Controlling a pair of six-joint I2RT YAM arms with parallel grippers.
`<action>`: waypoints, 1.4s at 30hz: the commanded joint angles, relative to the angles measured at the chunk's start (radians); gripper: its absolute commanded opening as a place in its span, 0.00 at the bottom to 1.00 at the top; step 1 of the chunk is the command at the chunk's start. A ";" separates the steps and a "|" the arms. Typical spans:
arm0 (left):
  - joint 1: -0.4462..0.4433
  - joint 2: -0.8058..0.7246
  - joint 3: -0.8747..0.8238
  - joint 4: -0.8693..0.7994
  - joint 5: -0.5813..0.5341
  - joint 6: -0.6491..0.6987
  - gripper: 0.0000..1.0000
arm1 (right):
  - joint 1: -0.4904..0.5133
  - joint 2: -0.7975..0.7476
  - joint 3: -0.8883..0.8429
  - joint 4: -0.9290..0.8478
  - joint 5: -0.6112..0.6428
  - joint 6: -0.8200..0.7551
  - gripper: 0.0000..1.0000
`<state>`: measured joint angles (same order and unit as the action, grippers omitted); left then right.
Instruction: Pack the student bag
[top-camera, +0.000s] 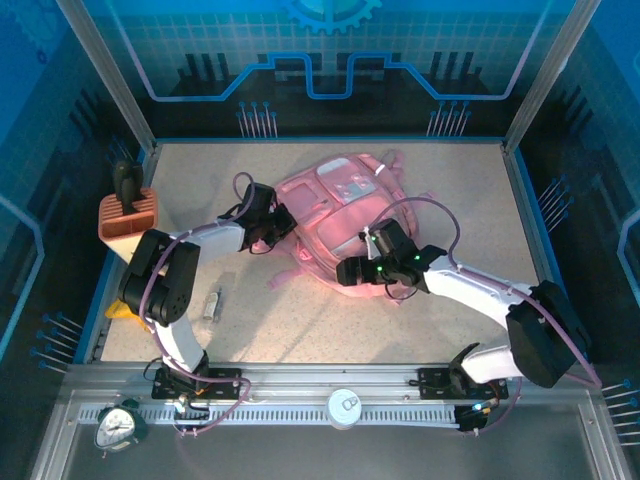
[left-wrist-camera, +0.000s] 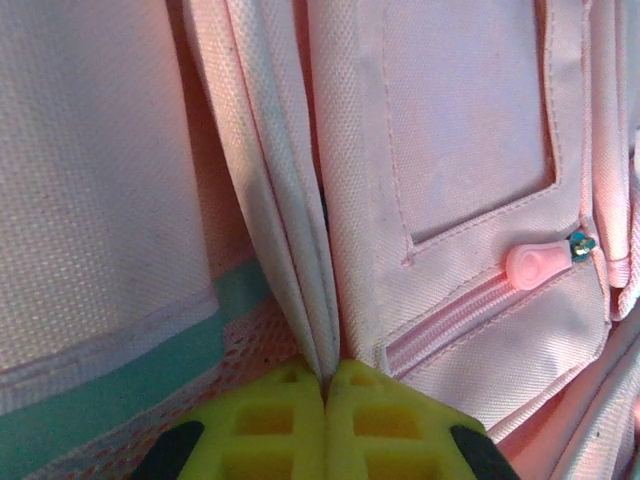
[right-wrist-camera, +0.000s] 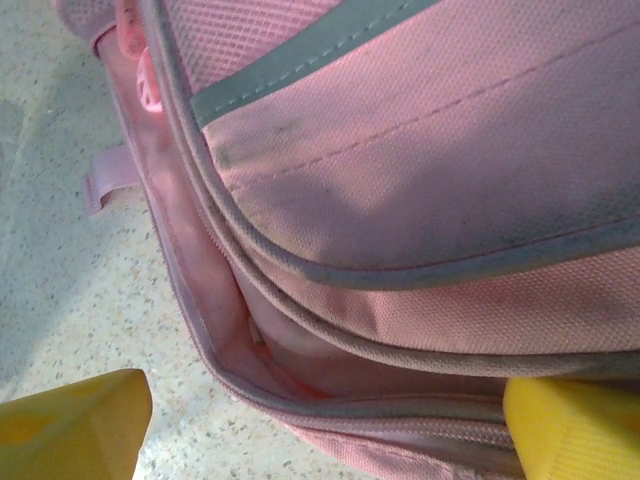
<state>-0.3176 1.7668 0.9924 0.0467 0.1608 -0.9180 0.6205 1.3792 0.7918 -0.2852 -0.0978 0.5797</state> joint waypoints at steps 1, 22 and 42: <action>-0.037 -0.069 -0.004 0.018 0.002 -0.015 0.00 | -0.070 0.024 0.057 0.013 0.090 -0.033 0.94; -0.311 -0.158 -0.134 0.137 -0.194 -0.237 0.00 | -0.333 -0.051 0.143 -0.193 0.057 -0.188 0.96; -0.337 -0.172 -0.116 0.110 -0.229 -0.240 0.00 | 0.118 0.069 0.016 0.192 0.189 -0.080 0.50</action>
<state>-0.6380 1.6203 0.8608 0.1402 -0.0677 -1.1770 0.7105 1.4185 0.8028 -0.2062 0.0383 0.4808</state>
